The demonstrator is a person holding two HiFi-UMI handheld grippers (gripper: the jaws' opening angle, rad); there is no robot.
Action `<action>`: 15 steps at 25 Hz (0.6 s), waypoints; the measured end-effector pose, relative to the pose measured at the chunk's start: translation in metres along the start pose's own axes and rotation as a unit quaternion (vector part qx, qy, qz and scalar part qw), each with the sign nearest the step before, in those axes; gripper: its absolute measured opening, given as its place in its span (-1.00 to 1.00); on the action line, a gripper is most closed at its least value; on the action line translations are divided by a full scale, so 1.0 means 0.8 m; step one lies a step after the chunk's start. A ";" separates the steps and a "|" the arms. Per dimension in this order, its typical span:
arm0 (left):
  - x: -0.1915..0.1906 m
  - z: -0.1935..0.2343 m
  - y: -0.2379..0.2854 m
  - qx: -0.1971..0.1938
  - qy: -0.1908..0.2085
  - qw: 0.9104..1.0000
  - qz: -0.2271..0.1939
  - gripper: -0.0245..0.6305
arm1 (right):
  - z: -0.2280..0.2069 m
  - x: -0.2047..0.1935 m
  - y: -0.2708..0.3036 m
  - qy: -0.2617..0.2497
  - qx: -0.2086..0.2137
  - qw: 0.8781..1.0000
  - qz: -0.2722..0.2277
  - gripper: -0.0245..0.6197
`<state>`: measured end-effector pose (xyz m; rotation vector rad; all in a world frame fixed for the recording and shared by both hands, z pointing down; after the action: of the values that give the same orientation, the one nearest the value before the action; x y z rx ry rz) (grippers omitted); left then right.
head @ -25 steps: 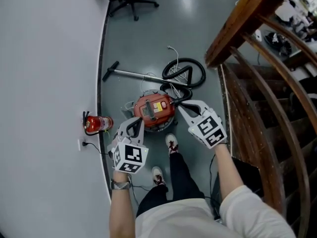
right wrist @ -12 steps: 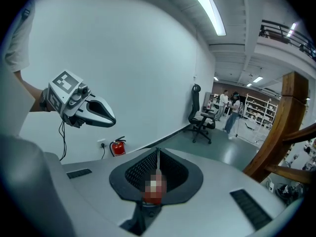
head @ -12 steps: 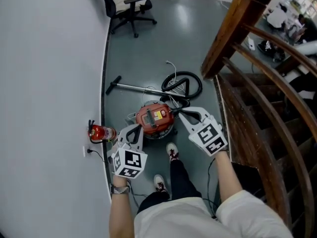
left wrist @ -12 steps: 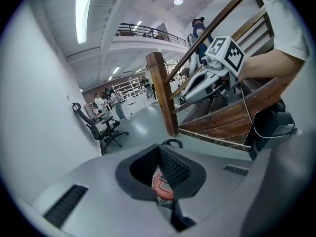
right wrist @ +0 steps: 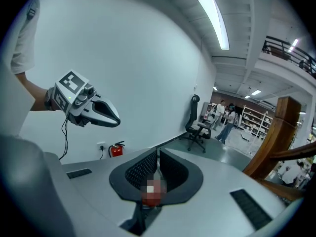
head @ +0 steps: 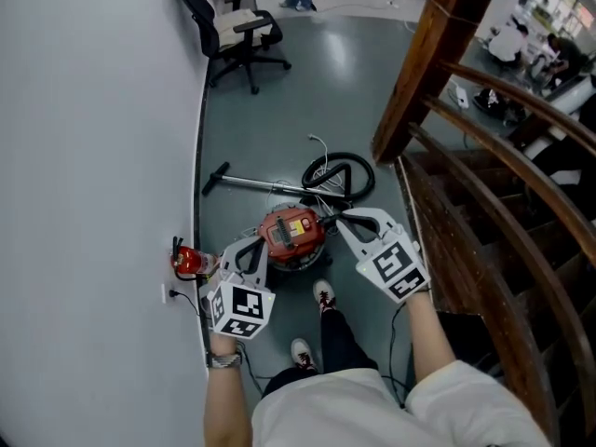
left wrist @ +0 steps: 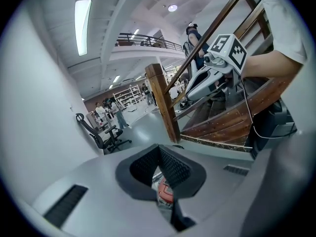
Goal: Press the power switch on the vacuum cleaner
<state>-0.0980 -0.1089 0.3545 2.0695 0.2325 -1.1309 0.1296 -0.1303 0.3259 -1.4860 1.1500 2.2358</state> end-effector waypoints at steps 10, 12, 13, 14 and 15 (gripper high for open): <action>0.030 -0.001 -0.063 0.004 0.031 0.999 -0.026 -0.93 | 0.028 0.052 -0.059 -0.024 -0.023 0.999 -0.021 -0.81; 0.033 -0.003 -0.073 0.001 0.036 0.999 -0.031 -0.93 | 0.036 0.056 -0.069 -0.028 -0.027 0.999 -0.018 -0.81; 0.036 -0.005 -0.077 0.000 0.039 0.999 -0.034 -0.93 | 0.040 0.057 -0.074 -0.029 -0.029 0.999 -0.017 -0.81; 0.038 -0.007 -0.082 0.000 0.042 0.998 -0.037 -0.93 | 0.044 0.059 -0.079 -0.028 -0.030 0.999 -0.019 -0.81; 0.041 -0.009 -0.087 -0.001 0.045 0.998 -0.041 -0.93 | 0.049 0.062 -0.085 -0.027 -0.031 0.999 -0.021 -0.81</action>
<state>-0.1076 -0.0617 0.2947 2.1287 0.3642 -1.0854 0.1181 -0.0685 0.2581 -1.4487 1.0315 2.2890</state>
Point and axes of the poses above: the fingertips, and each gripper's own axes: y forward along the fingers, z to its left, x out of its top, the point moved 8 cm from there along -y, backward along the fingers
